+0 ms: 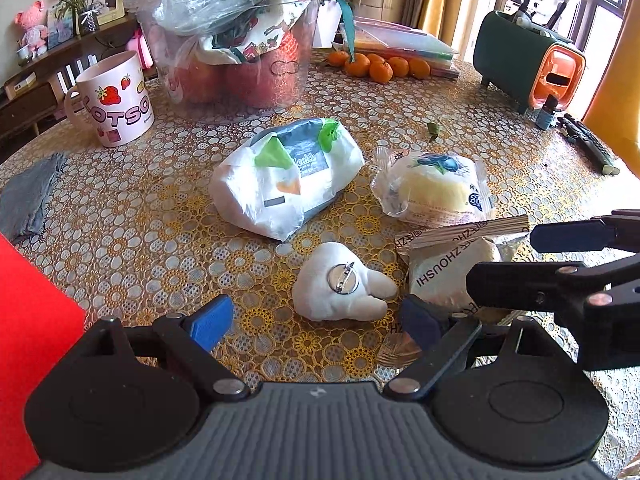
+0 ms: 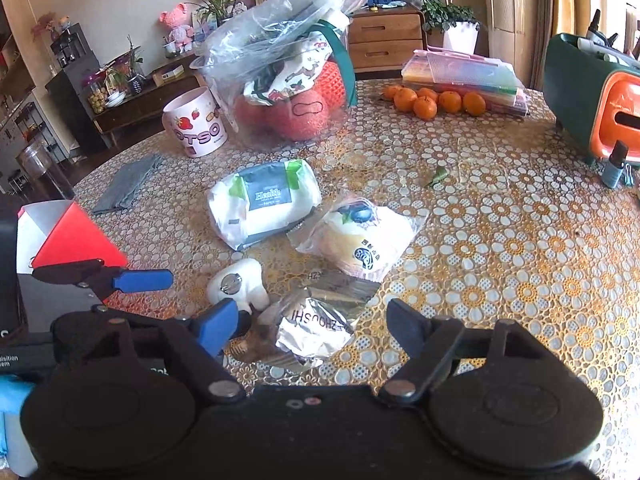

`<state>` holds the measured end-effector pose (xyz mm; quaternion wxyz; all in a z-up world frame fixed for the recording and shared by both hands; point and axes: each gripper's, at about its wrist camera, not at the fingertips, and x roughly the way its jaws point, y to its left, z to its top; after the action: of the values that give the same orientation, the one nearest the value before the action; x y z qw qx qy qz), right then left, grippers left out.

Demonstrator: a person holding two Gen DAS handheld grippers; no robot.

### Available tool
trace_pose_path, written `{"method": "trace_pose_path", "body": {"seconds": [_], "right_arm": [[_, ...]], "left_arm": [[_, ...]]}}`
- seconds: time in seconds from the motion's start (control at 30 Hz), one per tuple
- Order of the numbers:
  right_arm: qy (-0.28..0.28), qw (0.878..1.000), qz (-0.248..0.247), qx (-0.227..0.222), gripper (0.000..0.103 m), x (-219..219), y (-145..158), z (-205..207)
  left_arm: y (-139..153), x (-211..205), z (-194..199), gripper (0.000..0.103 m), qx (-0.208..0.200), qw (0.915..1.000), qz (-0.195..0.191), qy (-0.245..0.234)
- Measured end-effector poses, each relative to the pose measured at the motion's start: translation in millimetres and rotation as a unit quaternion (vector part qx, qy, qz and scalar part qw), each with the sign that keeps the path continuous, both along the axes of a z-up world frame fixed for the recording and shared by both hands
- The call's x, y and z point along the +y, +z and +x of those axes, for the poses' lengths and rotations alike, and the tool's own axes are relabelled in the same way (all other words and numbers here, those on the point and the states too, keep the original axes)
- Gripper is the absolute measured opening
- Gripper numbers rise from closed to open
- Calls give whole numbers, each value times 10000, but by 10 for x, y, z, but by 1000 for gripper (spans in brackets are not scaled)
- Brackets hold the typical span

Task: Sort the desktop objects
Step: 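Grasp the white tooth plush with left tool while right tool grasps the foil ZHOUSHI bag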

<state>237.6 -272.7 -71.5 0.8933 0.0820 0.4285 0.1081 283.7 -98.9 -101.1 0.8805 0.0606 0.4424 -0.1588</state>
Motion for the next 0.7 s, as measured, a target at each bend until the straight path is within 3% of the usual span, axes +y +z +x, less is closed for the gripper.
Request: {"method": "trace_pose_path", "body": {"seconds": [0.37,0.53,0.63,0.7], "right_arm": [[-252,9975,388,527,71,-31,-270,215],[-270,9965,504,607,61,-48,-326,255],[-235,9964,567,583,54,-34,-319,248],[-252,9965,554,572,53,-22,-313,242]], "left_arm": [[-152,-28,131,91,-12,9998,17,-205],[-187,-50,138,90,-93,9996,78,-274],[-180,-60,132,81,-169,9993,95,-306],[-163,-66,127,66,-214,9991,67,-358]]}}
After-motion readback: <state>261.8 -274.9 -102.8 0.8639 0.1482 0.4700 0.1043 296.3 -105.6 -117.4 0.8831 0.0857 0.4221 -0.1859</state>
